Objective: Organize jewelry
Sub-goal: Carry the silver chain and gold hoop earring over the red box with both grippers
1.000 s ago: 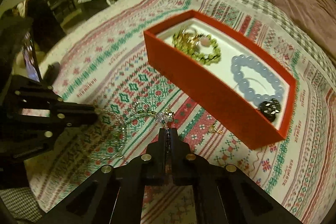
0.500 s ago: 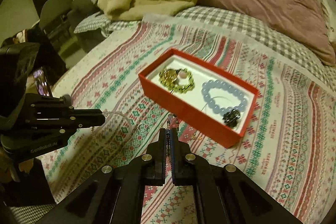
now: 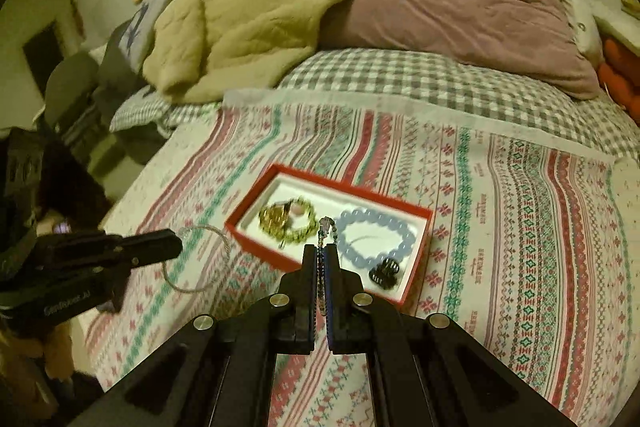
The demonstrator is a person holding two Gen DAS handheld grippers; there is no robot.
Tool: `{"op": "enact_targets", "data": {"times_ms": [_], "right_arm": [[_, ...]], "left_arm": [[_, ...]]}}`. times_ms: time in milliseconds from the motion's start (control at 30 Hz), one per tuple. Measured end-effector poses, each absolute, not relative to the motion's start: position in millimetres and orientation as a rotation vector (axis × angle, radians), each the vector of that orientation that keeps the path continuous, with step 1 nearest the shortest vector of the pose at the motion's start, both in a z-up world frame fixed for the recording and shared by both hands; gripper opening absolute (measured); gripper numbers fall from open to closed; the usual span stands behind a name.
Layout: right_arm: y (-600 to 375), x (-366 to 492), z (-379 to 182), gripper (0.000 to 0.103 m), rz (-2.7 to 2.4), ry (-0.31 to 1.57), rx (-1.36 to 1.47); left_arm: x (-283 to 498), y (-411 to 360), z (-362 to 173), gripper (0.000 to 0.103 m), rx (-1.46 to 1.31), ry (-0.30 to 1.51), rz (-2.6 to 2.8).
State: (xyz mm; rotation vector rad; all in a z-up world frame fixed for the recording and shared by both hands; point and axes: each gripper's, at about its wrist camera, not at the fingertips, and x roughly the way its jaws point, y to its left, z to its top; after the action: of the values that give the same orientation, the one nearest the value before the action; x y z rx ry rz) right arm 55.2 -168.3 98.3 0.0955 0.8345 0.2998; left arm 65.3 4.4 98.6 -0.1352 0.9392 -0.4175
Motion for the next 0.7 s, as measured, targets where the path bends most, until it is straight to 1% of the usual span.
{"op": "enact_targets", "data": {"times_ms": [133,333,700], "right_arm": [[-173,64,102,0.003,0.292,0.812,0.144],[-176,78,99,0.003,0.294,0.805,0.203],[-165,97,74,0.003,0.323,0.842,0.232]], "left_arm": [[77,-10,107,0.005,-0.169,0.919,-0.451],[95,-24,105,0.005,-0.207,0.906,-0.474],[128,-15,70,0.005,-0.216,0.954,-0.360]]}}
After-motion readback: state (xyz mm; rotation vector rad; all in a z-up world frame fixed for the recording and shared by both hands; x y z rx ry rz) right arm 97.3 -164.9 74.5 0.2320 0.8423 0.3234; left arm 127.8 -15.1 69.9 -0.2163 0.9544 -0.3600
